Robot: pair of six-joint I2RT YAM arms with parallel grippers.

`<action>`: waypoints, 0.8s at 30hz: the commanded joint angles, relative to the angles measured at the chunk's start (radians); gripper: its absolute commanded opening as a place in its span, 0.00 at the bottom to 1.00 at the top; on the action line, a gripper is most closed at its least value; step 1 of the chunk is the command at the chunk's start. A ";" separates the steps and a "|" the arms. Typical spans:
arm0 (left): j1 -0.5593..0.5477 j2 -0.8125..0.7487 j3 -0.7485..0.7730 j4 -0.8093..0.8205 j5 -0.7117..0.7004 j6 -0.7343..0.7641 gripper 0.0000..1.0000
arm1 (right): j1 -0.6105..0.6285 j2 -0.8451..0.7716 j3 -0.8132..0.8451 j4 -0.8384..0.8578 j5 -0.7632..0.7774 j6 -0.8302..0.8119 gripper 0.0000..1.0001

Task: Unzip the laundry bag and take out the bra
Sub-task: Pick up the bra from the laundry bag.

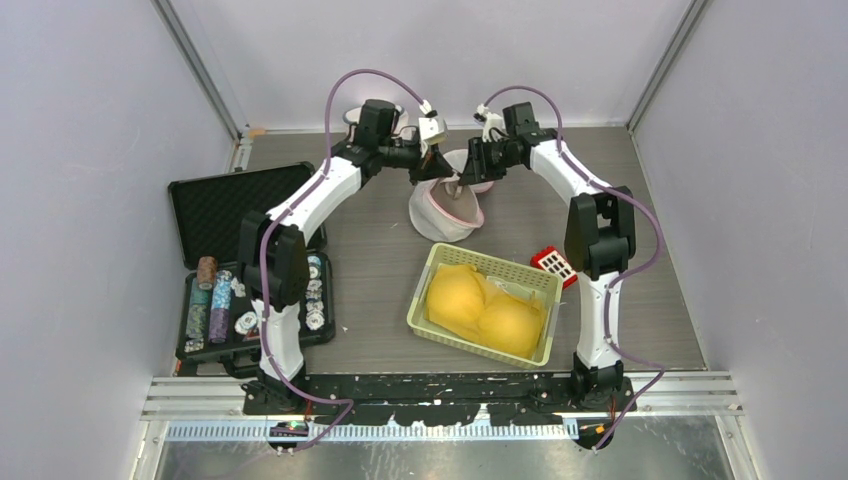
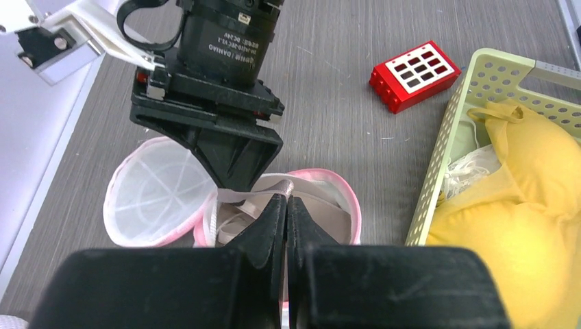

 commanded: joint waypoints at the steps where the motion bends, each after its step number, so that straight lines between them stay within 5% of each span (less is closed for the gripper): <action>1: -0.001 -0.064 0.043 0.059 0.046 -0.031 0.00 | 0.016 -0.013 0.035 0.039 -0.001 -0.028 0.41; 18: 0.006 -0.079 0.013 0.062 0.047 -0.034 0.00 | 0.052 -0.009 0.048 0.031 -0.015 -0.096 0.38; 24: 0.010 -0.094 -0.005 0.057 0.053 -0.035 0.00 | 0.055 -0.004 0.079 0.027 0.052 -0.092 0.10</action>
